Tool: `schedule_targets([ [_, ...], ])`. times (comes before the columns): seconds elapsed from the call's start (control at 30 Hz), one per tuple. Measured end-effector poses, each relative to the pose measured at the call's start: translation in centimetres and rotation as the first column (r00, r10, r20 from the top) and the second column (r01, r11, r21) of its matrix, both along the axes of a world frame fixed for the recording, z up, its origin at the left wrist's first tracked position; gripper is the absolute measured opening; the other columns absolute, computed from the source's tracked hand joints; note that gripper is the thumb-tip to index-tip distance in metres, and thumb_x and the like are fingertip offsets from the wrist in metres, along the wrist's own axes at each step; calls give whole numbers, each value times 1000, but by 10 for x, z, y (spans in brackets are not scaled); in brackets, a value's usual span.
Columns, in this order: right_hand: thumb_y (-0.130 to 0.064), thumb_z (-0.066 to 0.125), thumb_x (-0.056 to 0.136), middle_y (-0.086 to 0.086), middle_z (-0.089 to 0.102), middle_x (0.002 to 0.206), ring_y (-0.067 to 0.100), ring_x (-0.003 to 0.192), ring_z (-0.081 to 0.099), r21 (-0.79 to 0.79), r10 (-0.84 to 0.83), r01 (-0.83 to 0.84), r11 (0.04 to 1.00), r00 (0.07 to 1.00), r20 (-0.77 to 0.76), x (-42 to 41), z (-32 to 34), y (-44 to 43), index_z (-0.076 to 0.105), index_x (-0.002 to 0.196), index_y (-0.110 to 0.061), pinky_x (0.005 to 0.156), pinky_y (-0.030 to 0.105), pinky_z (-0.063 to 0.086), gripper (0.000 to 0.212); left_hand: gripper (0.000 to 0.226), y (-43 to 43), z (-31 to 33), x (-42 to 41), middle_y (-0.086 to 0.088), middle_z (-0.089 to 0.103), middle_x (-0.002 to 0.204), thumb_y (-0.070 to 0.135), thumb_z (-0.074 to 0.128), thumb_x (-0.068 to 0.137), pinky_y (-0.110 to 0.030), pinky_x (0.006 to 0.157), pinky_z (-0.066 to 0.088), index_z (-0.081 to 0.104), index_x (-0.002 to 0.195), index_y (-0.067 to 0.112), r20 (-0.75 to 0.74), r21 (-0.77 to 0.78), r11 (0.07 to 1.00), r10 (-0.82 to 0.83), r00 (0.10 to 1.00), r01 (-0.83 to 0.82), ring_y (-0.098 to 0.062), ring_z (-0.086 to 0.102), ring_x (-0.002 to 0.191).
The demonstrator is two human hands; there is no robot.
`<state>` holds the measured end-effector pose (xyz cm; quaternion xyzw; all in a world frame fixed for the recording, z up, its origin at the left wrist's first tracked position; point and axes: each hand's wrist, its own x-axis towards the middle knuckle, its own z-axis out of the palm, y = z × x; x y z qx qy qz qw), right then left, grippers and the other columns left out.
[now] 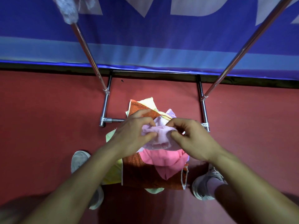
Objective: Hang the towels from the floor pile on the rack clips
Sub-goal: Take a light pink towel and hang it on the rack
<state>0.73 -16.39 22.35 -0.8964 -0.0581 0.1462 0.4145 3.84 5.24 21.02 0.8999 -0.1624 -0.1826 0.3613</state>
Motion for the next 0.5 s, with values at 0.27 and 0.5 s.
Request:
schedule_targets([
  [0.27, -34, 62, 75, -9, 62, 65, 7, 59, 54, -43, 31, -32, 999, 999, -29, -7, -7, 0, 66, 102, -32, 62, 27, 46, 27, 15, -1, 11, -3, -1, 67, 74, 33, 73, 91, -39, 67, 48, 72, 82, 21, -23, -240, 952, 190, 981, -190, -21, 60, 73],
  [0.5, -19, 70, 89, -12, 64, 70, 4, 60, 55, 74, -27, 31, 997, 999, -43, -5, -18, 0, 64, 93, -23, 63, 26, 47, 9, 9, -2, 15, 0, 11, 70, 71, 28, 78, 86, -20, 61, 44, 77, 79, 23, -36, -311, 897, 319, 947, -314, -2, 60, 66],
])
